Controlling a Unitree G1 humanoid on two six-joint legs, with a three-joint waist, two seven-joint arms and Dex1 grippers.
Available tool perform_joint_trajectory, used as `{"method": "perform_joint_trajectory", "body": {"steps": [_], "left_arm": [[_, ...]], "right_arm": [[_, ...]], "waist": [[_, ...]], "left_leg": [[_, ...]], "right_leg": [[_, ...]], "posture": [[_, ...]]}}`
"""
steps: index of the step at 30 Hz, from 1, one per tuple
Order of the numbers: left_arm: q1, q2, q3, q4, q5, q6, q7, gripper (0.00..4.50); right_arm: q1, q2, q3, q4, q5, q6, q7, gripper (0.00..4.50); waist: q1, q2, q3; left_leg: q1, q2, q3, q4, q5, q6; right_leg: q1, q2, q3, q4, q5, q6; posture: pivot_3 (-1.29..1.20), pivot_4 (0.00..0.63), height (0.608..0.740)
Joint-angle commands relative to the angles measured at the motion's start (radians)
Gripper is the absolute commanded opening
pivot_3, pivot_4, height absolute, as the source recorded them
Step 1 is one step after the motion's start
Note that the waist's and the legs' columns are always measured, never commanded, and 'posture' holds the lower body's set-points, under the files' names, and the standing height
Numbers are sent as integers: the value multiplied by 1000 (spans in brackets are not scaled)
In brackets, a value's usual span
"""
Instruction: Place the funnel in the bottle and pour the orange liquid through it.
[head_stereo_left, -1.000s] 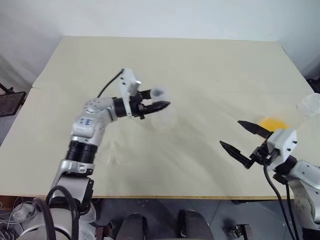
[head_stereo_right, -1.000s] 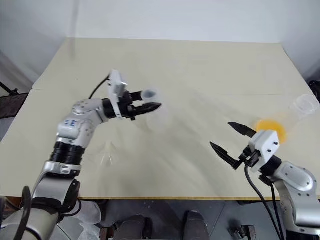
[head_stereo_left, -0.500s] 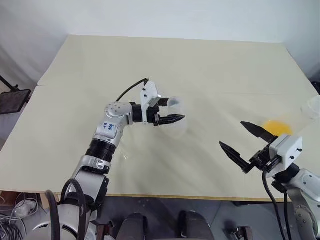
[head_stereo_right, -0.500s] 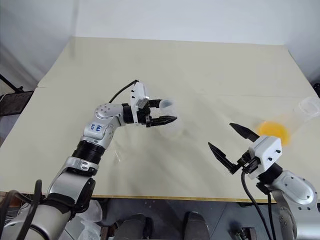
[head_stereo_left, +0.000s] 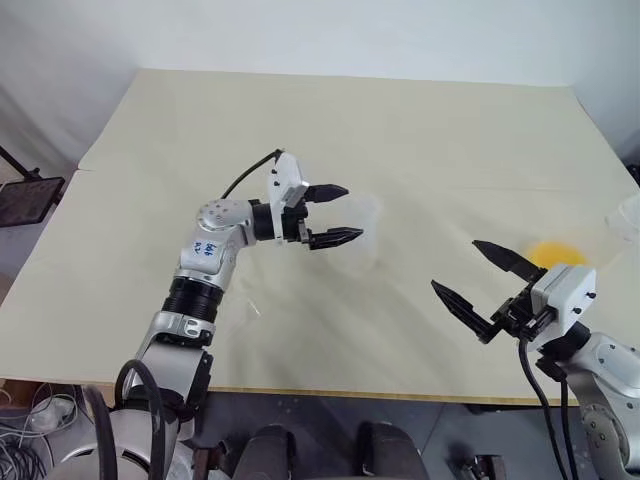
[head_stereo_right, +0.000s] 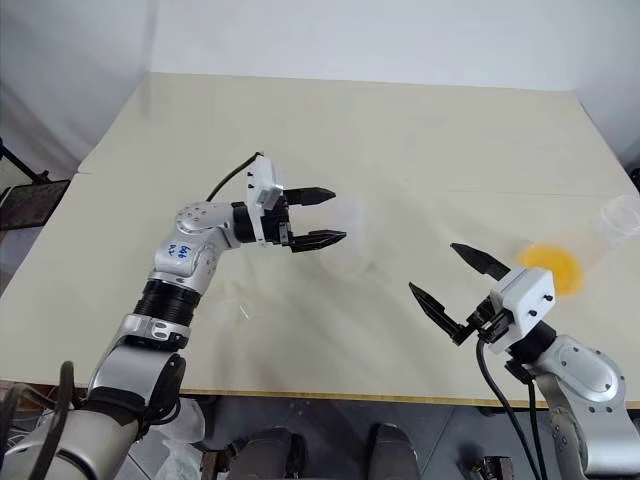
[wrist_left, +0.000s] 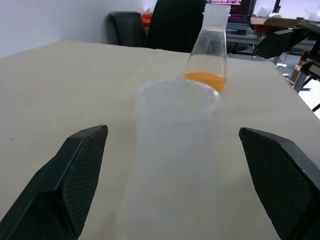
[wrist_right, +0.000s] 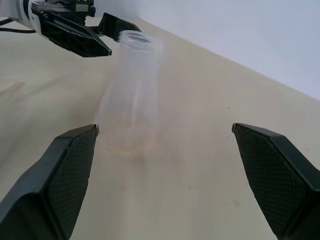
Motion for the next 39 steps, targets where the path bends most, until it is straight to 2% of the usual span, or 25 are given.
{"method": "perform_joint_trajectory", "body": {"steps": [1,3,9,15,20,26,32,37,39], "left_arm": [[31,34,87,-73,-85,13,-30,4473],[65,65,100,-112,-91,7,-49,4473],[282,186,240,-315,-150,-25,-22,4473],[583,281,435,-447,-178,-41,53,4473],[876,291,625,-590,-225,-22,123,4473],[1163,274,784,-625,-274,-16,115,4473],[1350,217,814,-722,-306,-32,112,4473],[1401,193,730,-847,-333,31,139,4473],[1372,193,675,-884,-324,61,177,4473]], "right_arm": [[-22,-12,13,19,20,-8,29,4500],[-44,-15,28,41,18,-13,46,4500],[-184,-13,109,130,33,-2,119,4500],[-284,-25,200,174,47,8,230,4500],[-360,-26,272,207,46,10,315,4500],[-410,-19,310,233,45,-4,382,4500],[-428,-14,319,276,38,-28,428,4500],[-422,-17,329,295,24,-52,453,4500],[-415,-23,324,308,17,-63,458,4500]], "waist": [[-4,0,0],[-6,0,0],[-26,0,0],[-24,0,0],[-23,0,0],[-19,0,0],[-19,0,0],[-19,0,0],[-20,0,0]], "left_leg": [[0,0,0,0,0,0],[0,0,-1,0,0,0],[1,1,-6,0,0,0],[1,1,-11,1,0,0],[1,1,-11,0,0,0],[1,1,-13,1,0,0],[1,1,-12,1,0,0],[1,1,-12,1,0,0],[1,1,-12,1,0,0]], "right_leg": [[0,0,0,0,0,0],[0,0,-1,1,0,0],[0,0,0,2,0,0],[0,0,0,2,0,0],[0,-1,1,2,0,0],[2,-1,1,1,0,0],[2,-1,1,0,0,0],[3,-1,1,-1,0,0],[3,-1,2,-1,0,0]], "posture": [[0,150,740],[0,150,740],[0,150,740],[0,150,740],[0,150,740],[0,150,740],[0,150,740],[0,150,740],[0,150,740]]}}
